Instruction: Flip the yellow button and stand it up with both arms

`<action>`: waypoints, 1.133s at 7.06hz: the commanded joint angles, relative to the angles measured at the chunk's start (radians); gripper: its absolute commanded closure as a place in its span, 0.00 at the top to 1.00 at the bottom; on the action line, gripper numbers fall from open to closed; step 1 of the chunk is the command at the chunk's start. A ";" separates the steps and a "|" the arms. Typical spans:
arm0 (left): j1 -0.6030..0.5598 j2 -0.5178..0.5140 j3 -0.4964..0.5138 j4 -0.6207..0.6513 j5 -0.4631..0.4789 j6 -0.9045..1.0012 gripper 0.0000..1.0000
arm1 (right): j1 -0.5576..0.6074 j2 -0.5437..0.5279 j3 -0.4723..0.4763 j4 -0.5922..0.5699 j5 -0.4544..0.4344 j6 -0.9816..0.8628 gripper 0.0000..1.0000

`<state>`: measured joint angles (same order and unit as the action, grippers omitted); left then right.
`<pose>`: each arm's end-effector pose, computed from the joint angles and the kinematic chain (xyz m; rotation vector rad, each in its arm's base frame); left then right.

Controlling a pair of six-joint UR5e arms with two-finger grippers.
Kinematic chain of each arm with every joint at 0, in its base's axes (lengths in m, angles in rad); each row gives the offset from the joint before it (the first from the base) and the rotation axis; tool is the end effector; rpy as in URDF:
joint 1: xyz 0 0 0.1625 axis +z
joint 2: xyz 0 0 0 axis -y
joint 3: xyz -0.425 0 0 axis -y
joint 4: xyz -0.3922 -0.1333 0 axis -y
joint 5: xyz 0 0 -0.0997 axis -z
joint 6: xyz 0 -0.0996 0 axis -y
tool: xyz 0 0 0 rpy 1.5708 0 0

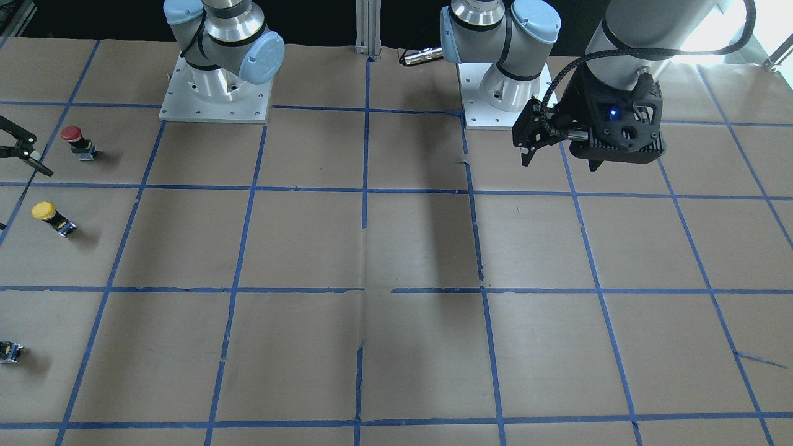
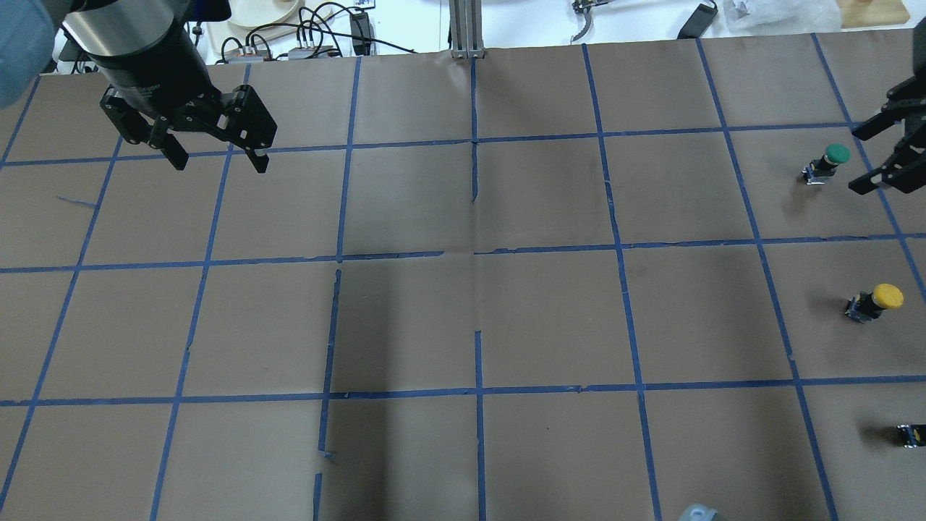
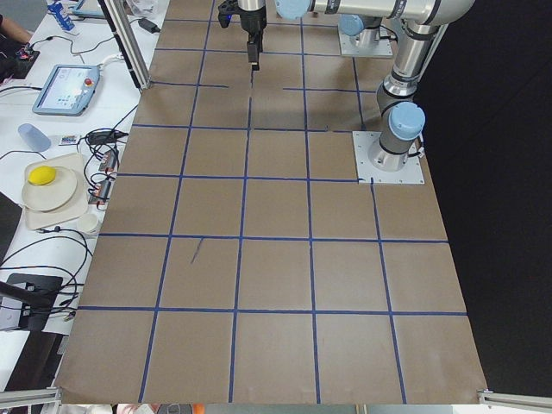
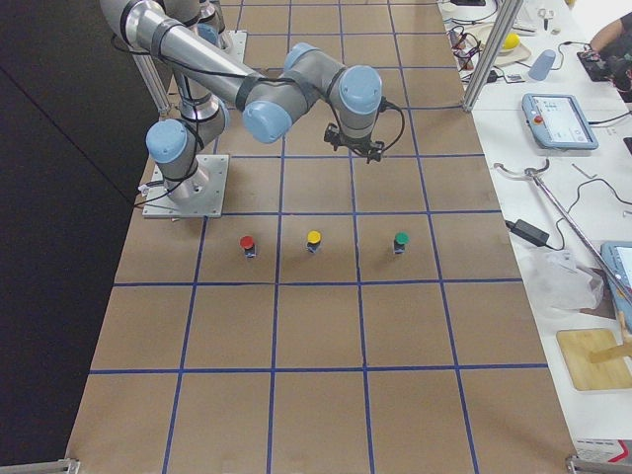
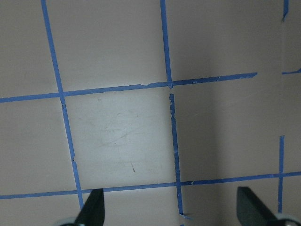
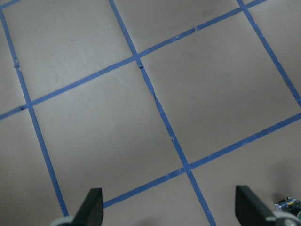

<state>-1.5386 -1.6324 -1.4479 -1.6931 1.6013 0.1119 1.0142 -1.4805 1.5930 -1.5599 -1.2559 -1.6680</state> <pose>-0.1137 -0.5150 0.5053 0.1255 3.1115 0.0982 -0.1329 -0.5243 0.4355 -1.4923 2.4565 -0.3306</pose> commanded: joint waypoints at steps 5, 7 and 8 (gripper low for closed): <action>0.012 0.002 0.000 0.001 -0.001 0.000 1.00 | 0.292 0.022 -0.159 0.084 -0.003 0.583 1.00; 0.017 0.002 0.000 0.001 -0.001 0.002 1.00 | 0.412 0.019 -0.197 0.086 -0.128 0.823 1.00; 0.017 0.002 0.000 0.001 -0.001 0.002 1.00 | 0.501 0.022 -0.214 0.086 -0.198 1.029 1.00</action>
<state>-1.5227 -1.6306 -1.4481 -1.6924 1.5996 0.1130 1.4193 -1.4602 1.4014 -1.4750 -1.3687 -0.8417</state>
